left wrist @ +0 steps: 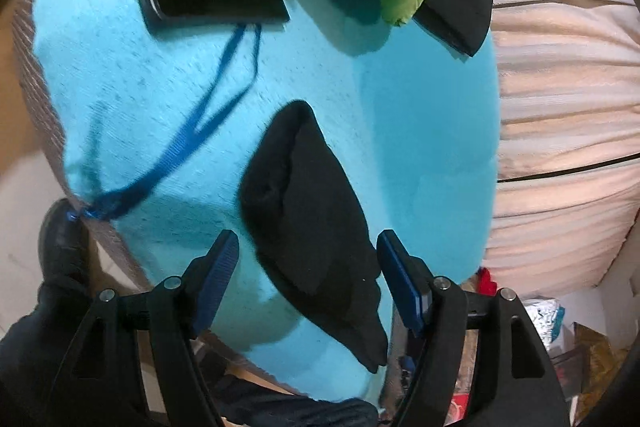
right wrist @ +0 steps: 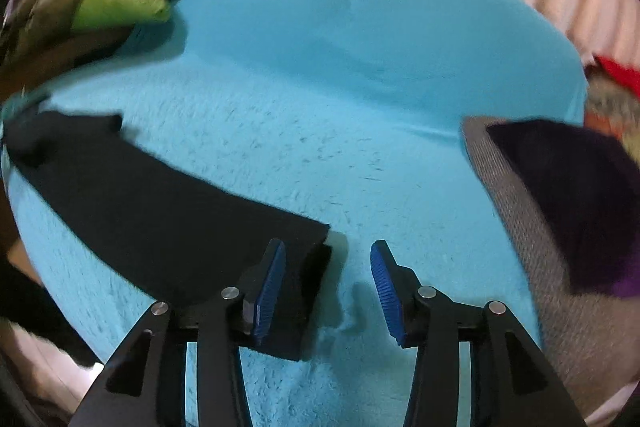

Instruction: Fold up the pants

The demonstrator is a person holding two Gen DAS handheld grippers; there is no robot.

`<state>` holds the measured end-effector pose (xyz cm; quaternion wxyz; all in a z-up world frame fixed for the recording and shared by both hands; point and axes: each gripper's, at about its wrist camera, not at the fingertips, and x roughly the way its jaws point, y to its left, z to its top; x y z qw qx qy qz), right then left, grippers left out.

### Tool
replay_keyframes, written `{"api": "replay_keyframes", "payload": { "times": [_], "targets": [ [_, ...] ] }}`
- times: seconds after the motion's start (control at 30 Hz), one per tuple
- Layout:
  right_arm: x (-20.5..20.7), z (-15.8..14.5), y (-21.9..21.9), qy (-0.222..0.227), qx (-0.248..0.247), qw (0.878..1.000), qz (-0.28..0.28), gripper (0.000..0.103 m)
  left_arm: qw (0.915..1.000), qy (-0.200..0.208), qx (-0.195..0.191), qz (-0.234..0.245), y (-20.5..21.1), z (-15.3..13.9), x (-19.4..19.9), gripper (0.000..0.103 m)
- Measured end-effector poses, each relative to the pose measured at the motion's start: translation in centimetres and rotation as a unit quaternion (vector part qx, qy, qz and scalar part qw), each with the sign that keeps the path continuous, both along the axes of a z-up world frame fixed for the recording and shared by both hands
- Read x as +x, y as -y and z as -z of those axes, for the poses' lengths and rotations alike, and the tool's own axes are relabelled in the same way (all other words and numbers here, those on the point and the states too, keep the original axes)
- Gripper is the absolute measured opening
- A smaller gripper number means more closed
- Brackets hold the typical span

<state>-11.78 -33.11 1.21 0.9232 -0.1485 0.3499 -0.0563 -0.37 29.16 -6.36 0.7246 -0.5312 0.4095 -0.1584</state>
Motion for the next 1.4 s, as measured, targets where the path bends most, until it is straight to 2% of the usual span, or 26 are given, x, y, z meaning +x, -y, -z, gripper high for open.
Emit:
{"api": "replay_keyframes", "payload": {
  "times": [0.1,0.13,0.2,0.3,0.43,0.5,0.6,0.77,0.97,1.2,1.27,1.3,1.33,1.4],
  "targets": [
    [0.2,0.3,-1.5,-0.008,-0.031,0.999,-0.02,0.046,1.0,0.007,-0.001,0.003,0.5,-0.4,0.3,0.068],
    [0.2,0.4,-1.8,-0.009,-0.04,0.999,-0.026,0.046,1.0,0.009,0.002,0.0,0.5,-0.6,0.1,0.062],
    [0.2,0.4,-1.9,-0.009,-0.04,0.999,-0.027,0.047,0.9999,0.008,0.003,-0.006,0.2,-0.7,0.1,0.058],
    [0.4,0.0,-0.9,-0.006,-0.015,1.0,-0.014,0.047,0.9999,0.004,-0.002,-0.011,-0.3,-0.4,-0.1,0.051],
    [0.4,-0.5,1.2,0.001,0.027,0.999,0.018,0.048,0.9999,-0.001,-0.003,-0.011,-0.3,-0.2,-0.1,0.032],
    [0.2,-0.6,1.7,0.004,0.036,0.999,0.027,0.05,1.0,0.004,-0.003,-0.008,-0.1,-0.4,0.1,0.029],
    [0.1,-0.7,1.9,0.008,0.039,0.999,0.029,0.053,0.9999,0.013,-0.004,-0.003,0.1,-0.8,0.1,0.029],
    [-0.1,-0.7,1.4,0.01,0.03,0.999,0.022,0.053,0.9997,0.022,-0.006,-0.001,-0.1,-1.1,-0.3,0.029],
    [-0.1,-0.8,1.9,0.011,0.042,0.999,0.027,0.053,0.9995,0.031,-0.01,0.0,-0.1,-1.2,-1.1,0.029],
    [-0.2,-0.9,2.1,0.013,0.047,0.998,0.029,0.053,0.9999,0.013,-0.002,-0.011,0.2,-0.7,-0.1,0.029],
    [-0.3,-1.0,2.3,0.015,0.052,0.998,0.031,0.053,0.9999,0.014,0.002,-0.009,0.4,-0.7,0.0,0.021],
    [-0.3,-1.0,2.5,0.016,0.058,0.998,0.033,0.053,0.9999,0.016,0.006,-0.004,0.7,-0.8,0.1,0.012],
    [-0.4,-1.2,3.0,0.018,0.07,0.997,0.036,0.053,0.9998,0.017,0.009,-0.002,0.9,-0.9,0.2,0.008],
    [-0.5,-1.6,4.9,0.016,0.138,0.989,0.056,0.053,0.9995,0.02,0.025,0.001,1.3,-1.2,0.3,0.004]
  ]
}}
